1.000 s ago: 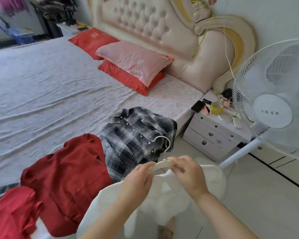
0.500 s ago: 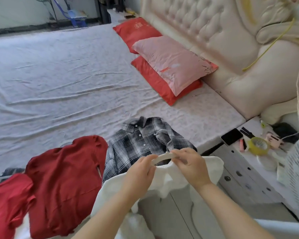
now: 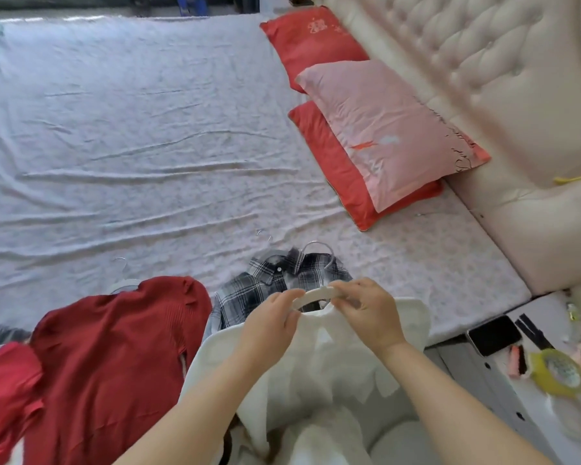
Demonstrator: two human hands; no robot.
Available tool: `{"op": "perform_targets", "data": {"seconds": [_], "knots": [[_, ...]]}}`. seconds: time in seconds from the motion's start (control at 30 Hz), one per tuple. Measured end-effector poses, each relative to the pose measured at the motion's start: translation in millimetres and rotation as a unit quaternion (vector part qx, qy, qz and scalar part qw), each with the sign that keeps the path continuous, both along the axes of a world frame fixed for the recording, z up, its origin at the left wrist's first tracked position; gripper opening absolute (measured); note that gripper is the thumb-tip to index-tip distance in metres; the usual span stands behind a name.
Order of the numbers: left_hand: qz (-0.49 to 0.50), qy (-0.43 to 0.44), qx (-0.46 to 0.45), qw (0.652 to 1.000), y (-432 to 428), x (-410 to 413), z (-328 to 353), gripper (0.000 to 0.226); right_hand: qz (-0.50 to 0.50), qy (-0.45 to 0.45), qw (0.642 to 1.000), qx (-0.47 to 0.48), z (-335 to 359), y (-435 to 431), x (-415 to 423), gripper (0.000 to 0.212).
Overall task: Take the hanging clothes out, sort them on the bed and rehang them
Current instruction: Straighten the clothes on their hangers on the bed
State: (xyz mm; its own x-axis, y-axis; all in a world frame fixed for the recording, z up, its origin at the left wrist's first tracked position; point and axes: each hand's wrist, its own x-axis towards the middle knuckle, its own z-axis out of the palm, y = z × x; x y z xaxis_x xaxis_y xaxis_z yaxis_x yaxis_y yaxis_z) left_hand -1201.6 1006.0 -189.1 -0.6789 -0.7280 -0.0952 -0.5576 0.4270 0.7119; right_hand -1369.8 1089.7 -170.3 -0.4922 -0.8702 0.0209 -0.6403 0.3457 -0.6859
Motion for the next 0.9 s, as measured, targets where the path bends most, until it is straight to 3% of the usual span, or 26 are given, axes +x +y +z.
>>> {"op": "perform_targets", "data": {"seconds": [0.3, 0.53, 0.7, 0.9], "knots": [[0.093, -0.046, 0.046, 0.993, -65.9, -22.3, -21.9, 0.04, 0.082, -0.053, 0.995, 0.03, -31.0, -95.9, -31.1, 0.03], [0.173, -0.083, 0.077, 0.978, -109.1, -47.9, -49.1, 0.044, 0.094, -0.09, 0.983, 0.126, -82.7, -163.6, -54.1, 0.026], [0.205, -0.096, 0.096, 0.969, -122.5, -54.3, -71.3, 0.043, 0.103, -0.08, 0.962, 0.24, -114.2, -207.0, -67.4, 0.036], [0.243, -0.154, 0.112, 0.951, -110.8, -51.4, -82.0, 0.043, 0.149, -0.083, 0.943, 0.287, -122.4, -199.5, -66.2, 0.03]]}}
